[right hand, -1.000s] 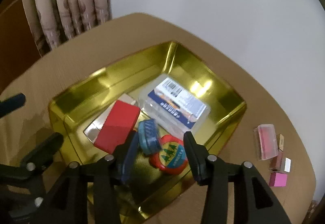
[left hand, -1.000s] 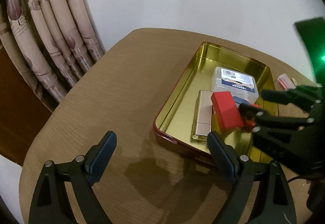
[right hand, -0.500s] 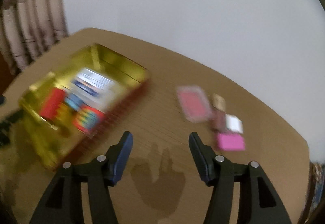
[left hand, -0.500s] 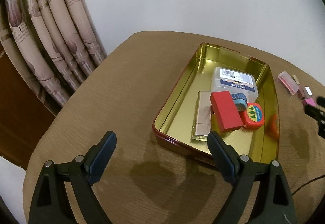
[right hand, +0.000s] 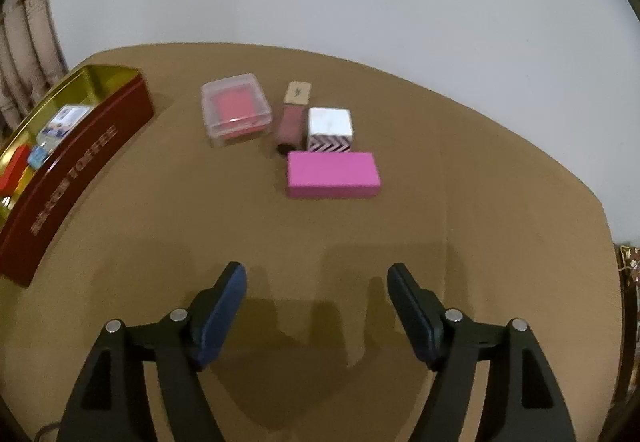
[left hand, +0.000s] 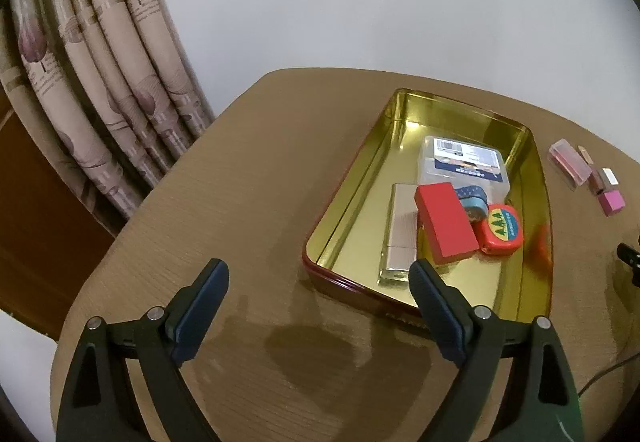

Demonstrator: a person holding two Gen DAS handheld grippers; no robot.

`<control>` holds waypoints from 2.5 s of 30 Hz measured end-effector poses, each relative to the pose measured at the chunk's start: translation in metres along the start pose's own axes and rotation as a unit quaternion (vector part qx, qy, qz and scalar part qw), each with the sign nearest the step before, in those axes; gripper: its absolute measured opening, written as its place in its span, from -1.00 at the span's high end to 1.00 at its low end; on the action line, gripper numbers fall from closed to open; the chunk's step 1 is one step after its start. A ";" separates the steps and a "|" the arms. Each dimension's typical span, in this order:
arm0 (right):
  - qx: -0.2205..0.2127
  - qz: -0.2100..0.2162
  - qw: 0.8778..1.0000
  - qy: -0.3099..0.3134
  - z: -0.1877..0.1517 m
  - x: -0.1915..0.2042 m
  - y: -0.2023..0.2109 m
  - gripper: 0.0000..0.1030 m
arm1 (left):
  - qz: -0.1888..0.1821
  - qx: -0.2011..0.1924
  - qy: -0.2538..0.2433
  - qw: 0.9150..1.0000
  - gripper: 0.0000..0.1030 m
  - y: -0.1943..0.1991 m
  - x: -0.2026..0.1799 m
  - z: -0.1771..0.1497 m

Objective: Organize rigid objects
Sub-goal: 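Grasp the pink block with the right tool, then grasp the clear plastic box with red contents with the left tool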

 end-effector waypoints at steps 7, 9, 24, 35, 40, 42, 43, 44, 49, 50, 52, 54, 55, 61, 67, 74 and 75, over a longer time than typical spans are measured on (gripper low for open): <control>-0.012 0.011 1.000 -0.010 0.027 -0.002 -0.029 -0.53 | 0.008 -0.001 -0.011 1.000 -0.77 -0.005 0.000 0.000; -0.017 0.012 1.000 -0.003 0.035 -0.002 -0.035 -0.56 | 0.010 0.000 -0.015 1.000 -0.77 -0.007 0.000 0.000; -0.031 0.051 0.998 -0.009 0.050 -0.007 -0.044 -0.29 | 0.005 0.001 -0.014 1.000 -0.77 -0.010 0.002 -0.003; -0.035 0.058 0.998 -0.007 0.019 -0.024 -0.023 -0.19 | -0.022 0.001 -0.045 0.999 -0.77 0.014 -0.030 0.008; -0.033 0.052 0.998 -0.013 -0.011 -0.044 -0.005 -0.19 | -0.050 0.008 -0.067 0.996 -0.77 0.030 -0.075 0.029; -0.031 0.053 0.998 -0.014 -0.024 -0.050 0.002 -0.19 | -0.082 0.013 -0.070 0.994 -0.77 0.035 -0.101 0.040; -0.031 0.049 0.998 -0.009 -0.029 -0.052 0.006 -0.19 | -0.098 0.015 -0.072 0.992 -0.77 0.037 -0.116 0.046; -0.032 0.048 0.998 -0.006 -0.032 -0.055 0.010 -0.19 | -0.108 0.019 -0.074 0.991 -0.77 0.039 -0.129 0.052; -0.037 0.058 0.998 -0.007 -0.048 -0.061 0.019 -0.19 | -0.160 0.092 -0.036 0.982 -0.76 0.018 -0.192 0.084; -0.037 0.058 0.998 -0.007 -0.044 -0.060 0.018 -0.19 | -0.165 0.110 -0.026 0.980 -0.76 0.010 -0.202 0.090; -0.038 0.055 0.998 -0.003 -0.044 -0.061 0.019 -0.20 | -0.168 0.139 0.000 0.976 -0.75 -0.004 -0.223 0.105; -0.036 0.060 0.997 -0.008 -0.041 -0.062 0.020 -0.20 | -0.165 0.167 0.018 0.972 -0.75 -0.020 -0.241 0.117; -0.036 0.061 0.997 -0.008 -0.041 -0.062 0.019 -0.20 | -0.176 0.179 0.027 0.968 -0.72 -0.028 -0.250 0.121; -0.036 0.066 0.997 -0.010 -0.042 -0.062 0.020 -0.22 | -0.139 0.201 0.032 0.969 -0.55 -0.075 -0.280 0.148; -0.035 0.069 0.997 -0.011 -0.041 -0.060 0.017 -0.22 | -0.161 0.220 0.074 0.959 -0.46 -0.100 -0.293 0.144; -0.035 0.070 0.997 -0.013 -0.042 -0.061 0.019 -0.23 | -0.143 0.214 0.055 0.965 -0.27 -0.109 -0.304 0.137; -0.035 0.070 0.997 -0.012 -0.042 -0.061 0.019 -0.23 | -0.138 0.208 0.041 0.967 -0.19 -0.106 -0.306 0.136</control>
Point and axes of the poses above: each gripper's, at about its wrist camera, not at the fingertips, and y roughly against the way its jaws point, x to its left, z to its top, the point moved 9 cm from there along -y, roughly the way its jaws point, and after that the axes turned 11 degrees about -y, right-handed, at the moved point
